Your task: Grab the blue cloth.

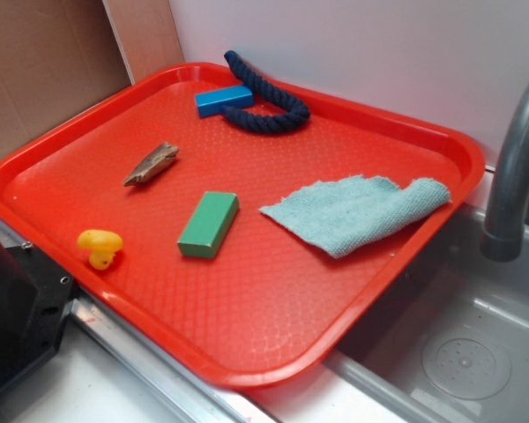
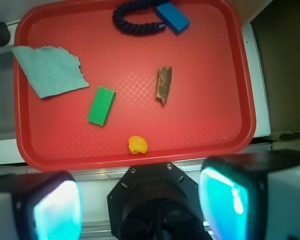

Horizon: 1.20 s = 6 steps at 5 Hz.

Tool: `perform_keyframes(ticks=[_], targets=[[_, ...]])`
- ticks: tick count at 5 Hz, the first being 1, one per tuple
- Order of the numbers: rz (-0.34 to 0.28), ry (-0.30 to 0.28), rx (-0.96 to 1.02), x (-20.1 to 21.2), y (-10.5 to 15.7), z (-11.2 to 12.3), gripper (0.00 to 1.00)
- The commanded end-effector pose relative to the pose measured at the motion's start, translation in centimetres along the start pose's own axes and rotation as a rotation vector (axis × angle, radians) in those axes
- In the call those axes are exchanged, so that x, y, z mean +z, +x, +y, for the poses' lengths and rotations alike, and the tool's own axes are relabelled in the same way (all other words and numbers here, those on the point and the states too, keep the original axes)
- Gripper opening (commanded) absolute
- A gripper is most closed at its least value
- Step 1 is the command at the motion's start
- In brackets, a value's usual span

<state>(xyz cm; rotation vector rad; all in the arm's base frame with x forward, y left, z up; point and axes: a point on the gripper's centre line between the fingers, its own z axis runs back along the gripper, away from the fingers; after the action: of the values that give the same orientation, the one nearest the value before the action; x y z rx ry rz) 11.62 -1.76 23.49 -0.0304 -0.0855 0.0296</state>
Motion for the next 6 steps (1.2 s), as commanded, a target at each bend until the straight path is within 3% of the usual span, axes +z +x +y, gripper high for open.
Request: perform_keyframes(ticks=[1, 2, 3, 4, 5, 6], targets=[[0.000, 0.000, 0.000, 0.0, 0.0, 0.0, 1.00], [-0.092, -0.078, -0.116, -2.6, 3.1, -4.5, 1.00], [-0.177, -0.082, -0.337, -5.9, 6.0, -8.9, 1.00], [-0.162, -0.035, -0.474, -10.5, 8.8, -11.4, 1.00], [-0.127, 0.012, -0.547, -13.5, 9.7, -11.7, 1.00], [-0.061, -0.009, -0.646, -18.0, 9.8, -12.6, 1.00]])
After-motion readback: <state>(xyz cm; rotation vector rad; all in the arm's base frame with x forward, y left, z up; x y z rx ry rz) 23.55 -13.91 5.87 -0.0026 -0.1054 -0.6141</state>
